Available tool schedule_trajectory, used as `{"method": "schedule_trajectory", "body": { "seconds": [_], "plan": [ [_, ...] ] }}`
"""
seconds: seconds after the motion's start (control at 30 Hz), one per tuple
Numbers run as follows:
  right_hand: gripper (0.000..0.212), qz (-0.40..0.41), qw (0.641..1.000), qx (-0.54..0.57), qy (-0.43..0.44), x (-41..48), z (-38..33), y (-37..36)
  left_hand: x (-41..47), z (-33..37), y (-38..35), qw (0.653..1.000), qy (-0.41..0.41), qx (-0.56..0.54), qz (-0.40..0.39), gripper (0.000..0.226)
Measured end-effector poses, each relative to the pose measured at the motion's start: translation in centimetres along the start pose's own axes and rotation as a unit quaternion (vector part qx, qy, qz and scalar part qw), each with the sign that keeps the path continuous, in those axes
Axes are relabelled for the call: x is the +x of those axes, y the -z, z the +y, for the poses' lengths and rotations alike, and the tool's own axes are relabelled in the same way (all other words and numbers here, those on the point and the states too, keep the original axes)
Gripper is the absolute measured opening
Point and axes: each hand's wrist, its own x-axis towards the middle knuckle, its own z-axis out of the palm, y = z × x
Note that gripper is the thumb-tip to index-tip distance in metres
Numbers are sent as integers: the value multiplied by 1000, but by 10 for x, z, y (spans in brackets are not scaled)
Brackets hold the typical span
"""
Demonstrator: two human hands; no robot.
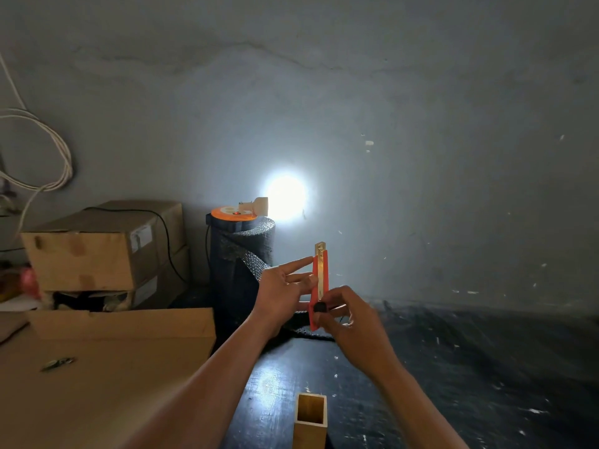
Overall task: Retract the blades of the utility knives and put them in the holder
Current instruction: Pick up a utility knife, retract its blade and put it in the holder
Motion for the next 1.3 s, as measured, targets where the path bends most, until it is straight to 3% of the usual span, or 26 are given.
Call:
{"method": "schedule_trajectory", "body": {
  "seconds": [0.73,0.93,1.3],
  "plan": [
    [14,7,1000,-15,-12,-10,3,6,-3,-9,-9,1000,-11,21,6,39],
    [30,-12,999,-31,26,-15,6,7,-5,-10,-7,1000,-11,21,12,39],
    [25,-5,1000,-6,7,-14,26,-6,-3,-29,-7,999,-3,43,16,41]
  ]
}}
